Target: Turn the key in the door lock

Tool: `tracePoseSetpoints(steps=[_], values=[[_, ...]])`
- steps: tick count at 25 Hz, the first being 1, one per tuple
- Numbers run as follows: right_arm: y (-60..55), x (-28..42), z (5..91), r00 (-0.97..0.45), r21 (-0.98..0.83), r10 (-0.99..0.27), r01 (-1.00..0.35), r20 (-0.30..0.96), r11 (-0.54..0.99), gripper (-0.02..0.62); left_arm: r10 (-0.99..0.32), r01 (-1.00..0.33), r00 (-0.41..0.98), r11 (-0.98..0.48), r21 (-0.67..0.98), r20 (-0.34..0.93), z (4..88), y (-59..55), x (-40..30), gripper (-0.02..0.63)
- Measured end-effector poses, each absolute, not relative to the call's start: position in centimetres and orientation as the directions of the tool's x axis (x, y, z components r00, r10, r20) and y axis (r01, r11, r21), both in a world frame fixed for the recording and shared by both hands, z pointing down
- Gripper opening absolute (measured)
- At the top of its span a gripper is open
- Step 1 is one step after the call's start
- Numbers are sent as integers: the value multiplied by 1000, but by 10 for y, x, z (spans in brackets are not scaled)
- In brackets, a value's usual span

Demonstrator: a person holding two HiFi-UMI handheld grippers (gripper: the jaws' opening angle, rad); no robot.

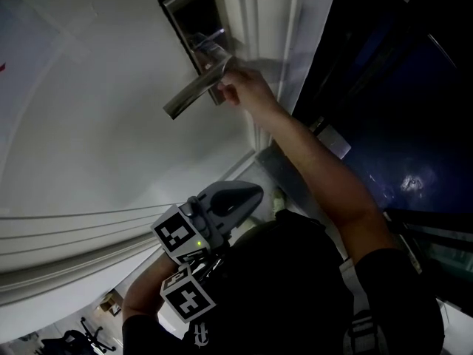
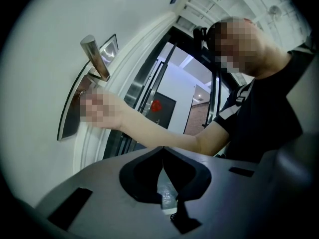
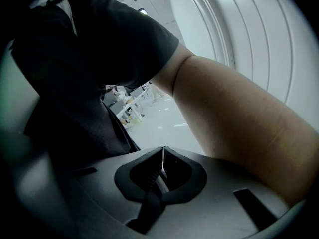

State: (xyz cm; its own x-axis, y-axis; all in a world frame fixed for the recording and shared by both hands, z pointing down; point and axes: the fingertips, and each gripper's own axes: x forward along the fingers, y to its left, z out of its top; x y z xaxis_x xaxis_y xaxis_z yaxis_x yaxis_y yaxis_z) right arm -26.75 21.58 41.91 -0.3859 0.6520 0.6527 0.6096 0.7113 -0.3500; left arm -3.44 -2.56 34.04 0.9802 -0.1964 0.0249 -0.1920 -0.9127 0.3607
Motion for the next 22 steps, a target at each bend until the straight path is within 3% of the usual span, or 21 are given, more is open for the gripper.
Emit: tracePoseSetpoints(steps=[22], values=[[211, -259, 414, -392, -321, 652, 636, 649, 702, 17, -213, -218, 976, -915, 339, 53, 340, -34, -29, 6]])
